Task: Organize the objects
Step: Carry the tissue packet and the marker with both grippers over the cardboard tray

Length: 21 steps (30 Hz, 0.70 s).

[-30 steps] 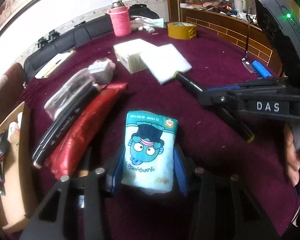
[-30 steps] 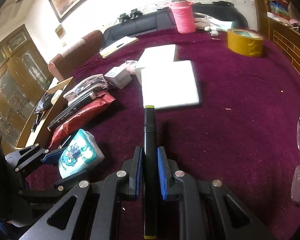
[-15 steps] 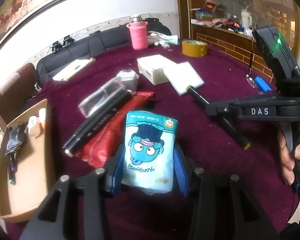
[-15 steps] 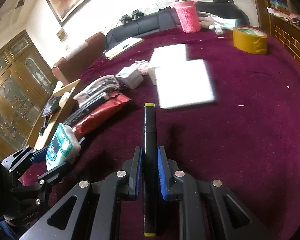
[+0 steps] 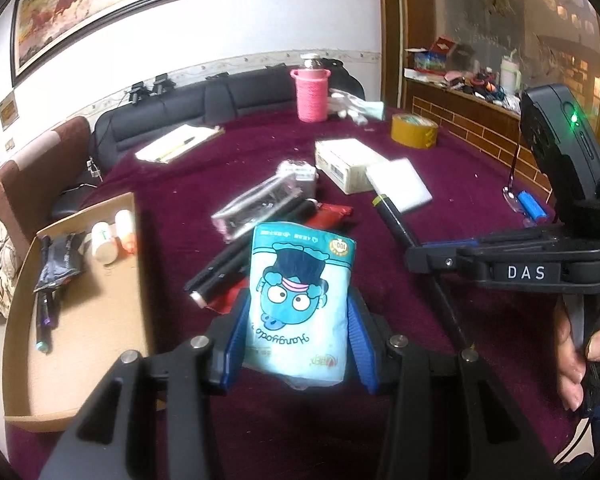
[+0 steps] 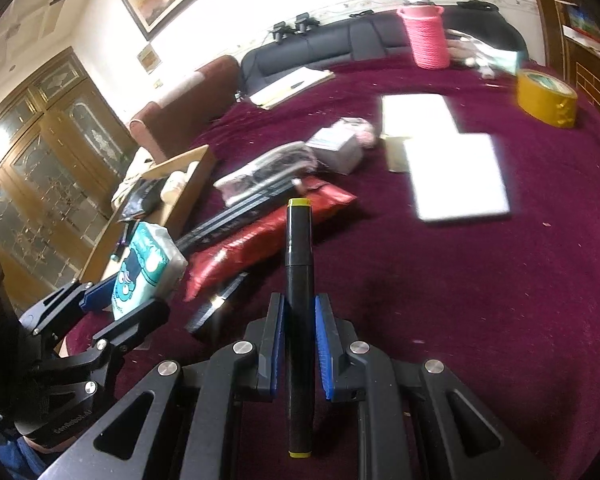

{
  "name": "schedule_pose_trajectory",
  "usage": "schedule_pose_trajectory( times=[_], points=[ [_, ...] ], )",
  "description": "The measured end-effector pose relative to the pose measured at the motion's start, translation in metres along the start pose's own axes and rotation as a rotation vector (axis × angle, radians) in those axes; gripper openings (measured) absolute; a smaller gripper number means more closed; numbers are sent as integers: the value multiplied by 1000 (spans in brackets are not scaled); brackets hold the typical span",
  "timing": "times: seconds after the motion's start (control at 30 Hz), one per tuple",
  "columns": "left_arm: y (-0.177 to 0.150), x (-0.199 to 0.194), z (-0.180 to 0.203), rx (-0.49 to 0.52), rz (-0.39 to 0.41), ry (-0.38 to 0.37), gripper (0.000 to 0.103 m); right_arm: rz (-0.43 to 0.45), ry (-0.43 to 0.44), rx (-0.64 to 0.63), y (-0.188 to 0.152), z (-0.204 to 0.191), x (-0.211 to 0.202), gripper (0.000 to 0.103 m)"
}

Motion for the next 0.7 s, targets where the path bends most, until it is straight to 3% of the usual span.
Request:
schedule_pose_trajectory(
  times=[0.4,0.7],
  points=[
    [-1,-12,-50,-103,37,48,45,-10,43,-74,17,-55,24,17],
    [-7,-13,-67,-132,46,81,45,-40,42,-104,12,-74,37,17]
  ],
)
Point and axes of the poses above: each gripper's, at about its wrist camera, not at the fingertips, and x roughly the way its jaws point, z to its right, y to its top, the point moved 7 cm from there along x, roughly the way its jaws point, and after that the axes turned 13 degrees about y, right-handed, at the moved point
